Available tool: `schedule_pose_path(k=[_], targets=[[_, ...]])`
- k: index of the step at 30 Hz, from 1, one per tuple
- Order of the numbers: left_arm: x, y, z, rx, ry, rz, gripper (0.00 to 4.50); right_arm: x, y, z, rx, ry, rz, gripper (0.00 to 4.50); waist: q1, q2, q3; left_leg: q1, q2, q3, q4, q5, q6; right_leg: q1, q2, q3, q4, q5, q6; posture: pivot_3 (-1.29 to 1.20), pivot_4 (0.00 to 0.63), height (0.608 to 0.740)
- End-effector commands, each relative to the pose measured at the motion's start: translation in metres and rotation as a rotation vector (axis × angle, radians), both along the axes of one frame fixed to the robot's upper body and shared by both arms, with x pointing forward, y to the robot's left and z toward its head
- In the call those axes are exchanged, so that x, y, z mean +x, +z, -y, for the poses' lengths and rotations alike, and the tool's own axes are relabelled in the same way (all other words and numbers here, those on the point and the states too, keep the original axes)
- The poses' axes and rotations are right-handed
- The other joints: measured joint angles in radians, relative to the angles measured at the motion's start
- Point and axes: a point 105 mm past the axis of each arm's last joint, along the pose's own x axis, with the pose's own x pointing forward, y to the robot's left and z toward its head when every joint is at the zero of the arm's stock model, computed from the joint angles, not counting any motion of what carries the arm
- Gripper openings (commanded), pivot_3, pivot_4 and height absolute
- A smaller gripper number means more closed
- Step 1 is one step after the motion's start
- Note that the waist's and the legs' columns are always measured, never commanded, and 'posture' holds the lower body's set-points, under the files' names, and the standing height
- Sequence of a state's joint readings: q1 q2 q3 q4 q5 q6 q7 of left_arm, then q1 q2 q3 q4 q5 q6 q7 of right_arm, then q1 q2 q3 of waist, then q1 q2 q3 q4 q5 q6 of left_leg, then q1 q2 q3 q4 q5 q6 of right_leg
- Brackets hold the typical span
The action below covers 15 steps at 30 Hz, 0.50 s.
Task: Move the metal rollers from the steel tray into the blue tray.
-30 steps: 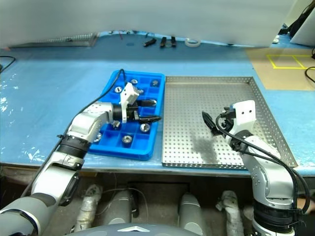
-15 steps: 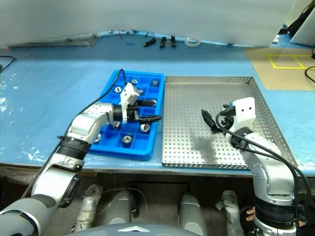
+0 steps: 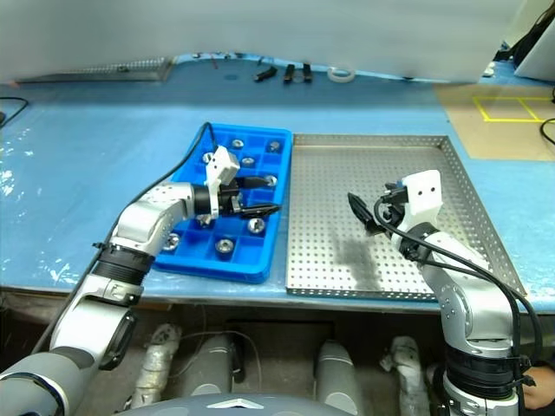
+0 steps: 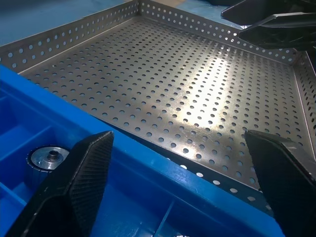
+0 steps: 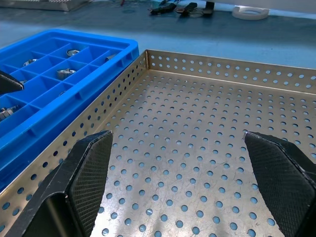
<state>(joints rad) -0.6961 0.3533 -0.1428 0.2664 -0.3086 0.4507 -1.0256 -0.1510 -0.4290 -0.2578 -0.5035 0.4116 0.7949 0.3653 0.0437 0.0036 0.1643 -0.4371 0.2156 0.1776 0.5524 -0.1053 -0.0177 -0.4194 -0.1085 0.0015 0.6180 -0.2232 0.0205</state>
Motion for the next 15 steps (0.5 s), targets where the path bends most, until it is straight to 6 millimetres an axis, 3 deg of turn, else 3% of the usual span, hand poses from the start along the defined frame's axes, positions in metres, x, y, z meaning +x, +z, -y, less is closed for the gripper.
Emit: schedule_pose_path(k=[1,15], targets=[[-0.0022,0.0134,-0.0029,-0.02,0.001,0.042,4.5,0.0009,0.0088,-0.0047,0.011,0.019,0.037,4.48,0.0,0.0,0.0,0.0,0.0,0.0,0.0,0.0,0.0,0.0,0.0,0.0,0.0,0.0,0.0,-0.2,0.15,0.74],[-0.0012,0.0149,-0.0045,-0.015,0.006,0.046,4.5,0.0019,0.0083,-0.0077,0.02,0.02,0.04,4.48,0.0,0.0,0.0,0.0,0.0,0.0,-0.004,0.0,0.0,0.0,0.0,0.0,-0.003,0.0,0.0,-0.2,0.15,0.74]])
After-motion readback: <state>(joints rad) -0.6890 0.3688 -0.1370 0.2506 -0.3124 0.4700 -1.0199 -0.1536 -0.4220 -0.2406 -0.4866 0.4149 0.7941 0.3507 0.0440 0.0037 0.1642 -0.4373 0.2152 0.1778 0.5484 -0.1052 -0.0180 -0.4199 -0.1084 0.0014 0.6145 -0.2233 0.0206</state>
